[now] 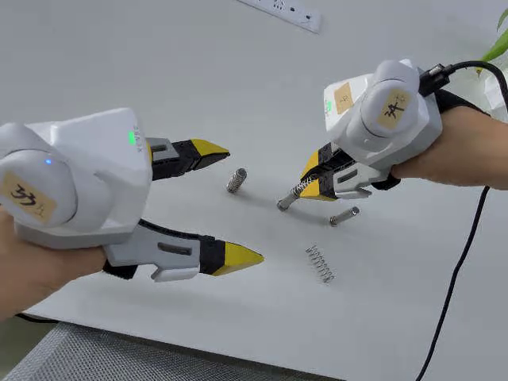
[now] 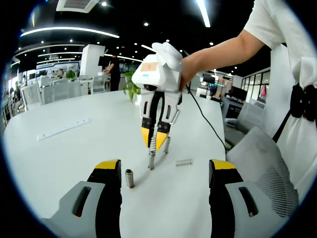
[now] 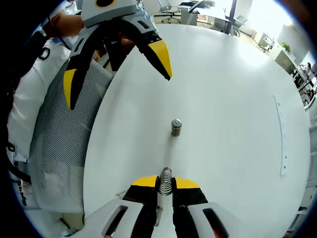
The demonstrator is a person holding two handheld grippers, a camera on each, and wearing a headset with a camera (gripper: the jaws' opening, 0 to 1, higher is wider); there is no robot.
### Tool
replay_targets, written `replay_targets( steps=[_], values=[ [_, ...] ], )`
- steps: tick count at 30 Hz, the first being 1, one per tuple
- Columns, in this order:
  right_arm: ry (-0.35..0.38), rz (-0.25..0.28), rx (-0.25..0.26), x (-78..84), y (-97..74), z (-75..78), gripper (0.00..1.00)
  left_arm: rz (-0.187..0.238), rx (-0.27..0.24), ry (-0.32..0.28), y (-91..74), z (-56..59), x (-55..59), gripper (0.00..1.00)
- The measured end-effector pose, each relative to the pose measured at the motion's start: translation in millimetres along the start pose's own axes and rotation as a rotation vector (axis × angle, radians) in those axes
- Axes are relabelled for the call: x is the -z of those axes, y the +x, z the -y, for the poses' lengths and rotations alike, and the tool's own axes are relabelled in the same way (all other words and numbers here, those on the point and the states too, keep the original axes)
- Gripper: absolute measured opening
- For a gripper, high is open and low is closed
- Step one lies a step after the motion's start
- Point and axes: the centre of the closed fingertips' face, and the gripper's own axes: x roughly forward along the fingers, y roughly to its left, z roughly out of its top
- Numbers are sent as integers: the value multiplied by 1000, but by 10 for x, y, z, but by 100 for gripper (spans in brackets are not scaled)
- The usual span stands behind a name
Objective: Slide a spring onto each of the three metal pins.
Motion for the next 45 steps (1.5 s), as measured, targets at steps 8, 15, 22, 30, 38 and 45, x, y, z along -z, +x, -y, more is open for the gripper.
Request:
replay_targets(
  steps=[8, 15, 22, 30, 38, 45],
  values=[
    [-19, -10, 5, 2, 64, -7, 7, -1, 1, -3, -5, 4, 8, 71],
    [-27, -11, 5, 0, 116, 3, 7, -1, 2, -7, 1, -6, 9, 71],
    [-51, -22, 17, 29, 179, 18, 8, 2, 4, -12, 16, -4, 1, 70],
    [-48, -15, 20, 71, 260, 29, 8, 2, 4, -18, 20, -2, 13, 70],
    [-49, -6, 29, 88, 343, 26, 8, 2, 0, -23, 19, -4, 17, 70],
    [-49, -4, 36, 103, 397, 25, 8, 0, 1, -24, 22, 5, 26, 70]
  ],
)
